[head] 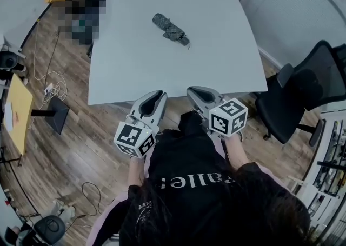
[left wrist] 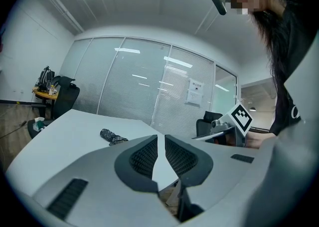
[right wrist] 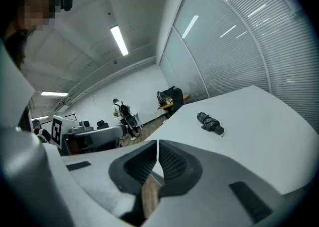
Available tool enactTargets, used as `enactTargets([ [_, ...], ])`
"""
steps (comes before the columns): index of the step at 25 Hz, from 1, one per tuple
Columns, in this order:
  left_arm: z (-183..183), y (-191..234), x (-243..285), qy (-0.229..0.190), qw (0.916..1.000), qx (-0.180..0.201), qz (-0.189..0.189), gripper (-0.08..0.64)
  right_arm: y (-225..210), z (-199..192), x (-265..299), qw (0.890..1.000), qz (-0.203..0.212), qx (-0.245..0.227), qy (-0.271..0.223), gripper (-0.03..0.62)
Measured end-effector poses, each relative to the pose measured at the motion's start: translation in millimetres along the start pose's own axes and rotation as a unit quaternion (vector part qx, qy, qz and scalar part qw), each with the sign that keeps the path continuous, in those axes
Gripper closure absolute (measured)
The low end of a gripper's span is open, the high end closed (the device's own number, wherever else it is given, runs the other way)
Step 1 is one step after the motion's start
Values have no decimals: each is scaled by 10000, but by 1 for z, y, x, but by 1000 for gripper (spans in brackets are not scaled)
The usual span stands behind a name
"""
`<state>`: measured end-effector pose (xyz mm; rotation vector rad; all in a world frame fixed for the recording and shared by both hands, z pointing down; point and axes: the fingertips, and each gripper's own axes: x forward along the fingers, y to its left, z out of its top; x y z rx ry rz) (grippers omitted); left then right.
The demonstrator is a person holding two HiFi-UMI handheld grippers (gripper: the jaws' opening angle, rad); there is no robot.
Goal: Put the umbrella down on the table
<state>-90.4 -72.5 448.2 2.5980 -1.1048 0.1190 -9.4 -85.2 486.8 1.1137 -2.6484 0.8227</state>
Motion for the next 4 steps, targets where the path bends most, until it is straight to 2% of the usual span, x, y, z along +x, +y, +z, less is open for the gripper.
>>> enactTargets([
  [4,9,1,-5,-27,10000,-9,-1,500,5,8,0,10000,-11,-45,3,565],
])
